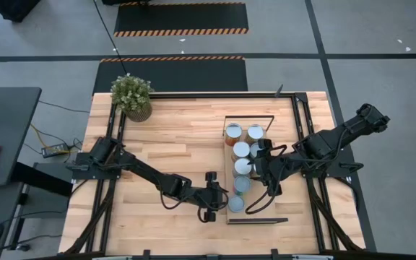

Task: Pick and place cans onto a shelf
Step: Put the canned tuna on the shelf, then return to Home Position

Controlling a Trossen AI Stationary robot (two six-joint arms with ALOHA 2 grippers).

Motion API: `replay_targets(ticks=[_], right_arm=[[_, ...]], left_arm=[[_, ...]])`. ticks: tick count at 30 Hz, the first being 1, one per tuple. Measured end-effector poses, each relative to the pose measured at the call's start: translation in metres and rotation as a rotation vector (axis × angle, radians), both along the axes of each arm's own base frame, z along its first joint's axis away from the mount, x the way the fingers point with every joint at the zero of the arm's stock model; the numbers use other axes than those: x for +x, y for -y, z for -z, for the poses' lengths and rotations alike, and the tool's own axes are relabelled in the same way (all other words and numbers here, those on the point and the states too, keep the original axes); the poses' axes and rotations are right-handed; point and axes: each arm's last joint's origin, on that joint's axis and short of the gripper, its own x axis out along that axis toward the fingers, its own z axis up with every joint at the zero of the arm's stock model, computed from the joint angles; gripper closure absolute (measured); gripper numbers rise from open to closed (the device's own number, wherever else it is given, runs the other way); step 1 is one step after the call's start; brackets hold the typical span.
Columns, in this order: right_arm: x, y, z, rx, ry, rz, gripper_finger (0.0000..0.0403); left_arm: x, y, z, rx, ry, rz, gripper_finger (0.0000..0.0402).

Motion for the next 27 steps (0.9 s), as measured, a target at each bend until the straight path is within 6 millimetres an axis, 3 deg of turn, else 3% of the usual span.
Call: replay_targets(ticks=[8, 14, 19, 23, 27], right_arm=[[0.000, 0.000, 0.000, -0.001, 0.002, 0.003, 0.0170], [-0.002, -0.003, 0.000, 0.032, -0.002, 0.028, 0.0170], [-0.009, -0.016, 0.001, -0.027, 0.044, 0.030, 0.0170], [-0.015, -0.028, 0.010, -0.055, 0.080, 0.010, 0.0170], [-0.024, -0.027, 0.022, -0.021, 0.114, 0.001, 0.0171]], left_arm=[[0.007, -0.002, 0.017, -0.008, 0.008, -0.002, 0.0232], [0.002, -0.007, 0.007, 0.026, -0.025, -0.035, 0.0232], [-0.012, -0.013, -0.015, 0.060, -0.002, -0.051, 0.0233], [-0.031, -0.019, -0.018, 0.069, 0.034, -0.062, 0.0245], [-0.055, -0.027, -0.023, 0.006, 0.132, -0.063, 0.0267]])
